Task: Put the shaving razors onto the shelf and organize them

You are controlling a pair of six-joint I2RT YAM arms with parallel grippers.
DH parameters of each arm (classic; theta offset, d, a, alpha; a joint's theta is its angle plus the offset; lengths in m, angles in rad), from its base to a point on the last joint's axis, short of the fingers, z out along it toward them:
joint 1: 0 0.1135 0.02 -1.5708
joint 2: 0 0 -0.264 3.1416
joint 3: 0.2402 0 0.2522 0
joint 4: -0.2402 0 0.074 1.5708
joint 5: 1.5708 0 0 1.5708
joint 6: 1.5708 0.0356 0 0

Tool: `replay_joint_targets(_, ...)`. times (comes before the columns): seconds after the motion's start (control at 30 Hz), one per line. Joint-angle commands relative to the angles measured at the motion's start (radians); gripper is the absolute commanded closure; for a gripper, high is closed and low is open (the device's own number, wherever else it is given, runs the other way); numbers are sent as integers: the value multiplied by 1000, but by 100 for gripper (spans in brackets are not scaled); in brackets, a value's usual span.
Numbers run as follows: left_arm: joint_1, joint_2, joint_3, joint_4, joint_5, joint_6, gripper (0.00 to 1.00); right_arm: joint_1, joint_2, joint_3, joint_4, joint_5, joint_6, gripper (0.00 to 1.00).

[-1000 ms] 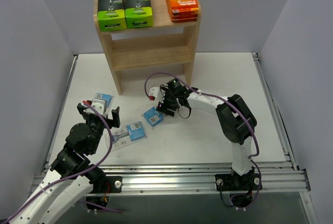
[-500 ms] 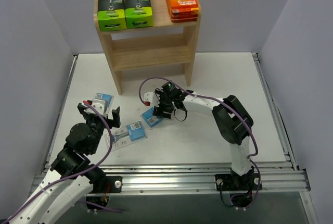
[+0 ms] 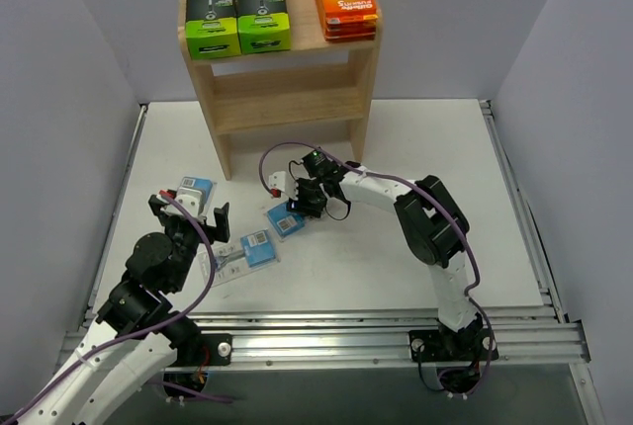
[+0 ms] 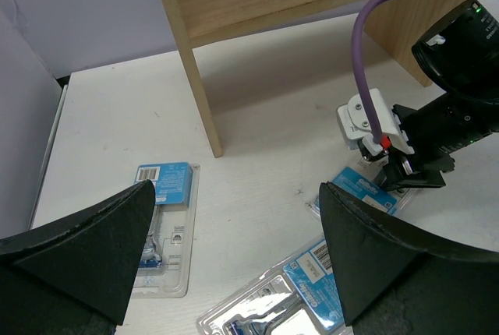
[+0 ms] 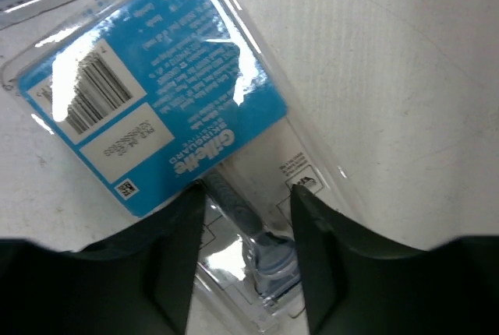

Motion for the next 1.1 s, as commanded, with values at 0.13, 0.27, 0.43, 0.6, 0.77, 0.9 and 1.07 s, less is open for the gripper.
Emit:
replay_joint_targets(0.13, -5, 4, 16, 32, 14, -6, 5, 10, 66, -2, -144, -20, 62, 68)
replay_joint_targets(0.27, -5, 2, 18, 29, 13, -4, 5, 7, 60, 1, -148, 12, 198, 81)
replay_joint_targets(0.43, -5, 1, 18, 27, 13, -4, 5, 10, 32, -50, -112, 67, 390, 89)
replay_joint_targets(0.6, -3, -1, 18, 24, 8, -6, 5, 15, -38, -139, -43, 256, 692, 94)
replay_joint_targets(0.77, -5, 2, 19, 22, 5, -3, 5, 33, -153, -226, 29, 430, 1089, 92)
replay_joint_targets(0.9, -3, 5, 19, 22, -1, -1, 5, 90, -208, -263, 21, 601, 1260, 89)
replay_joint_targets(1.07, -3, 11, 21, 18, -6, 4, 4, 163, -265, -274, -21, 813, 1300, 54)
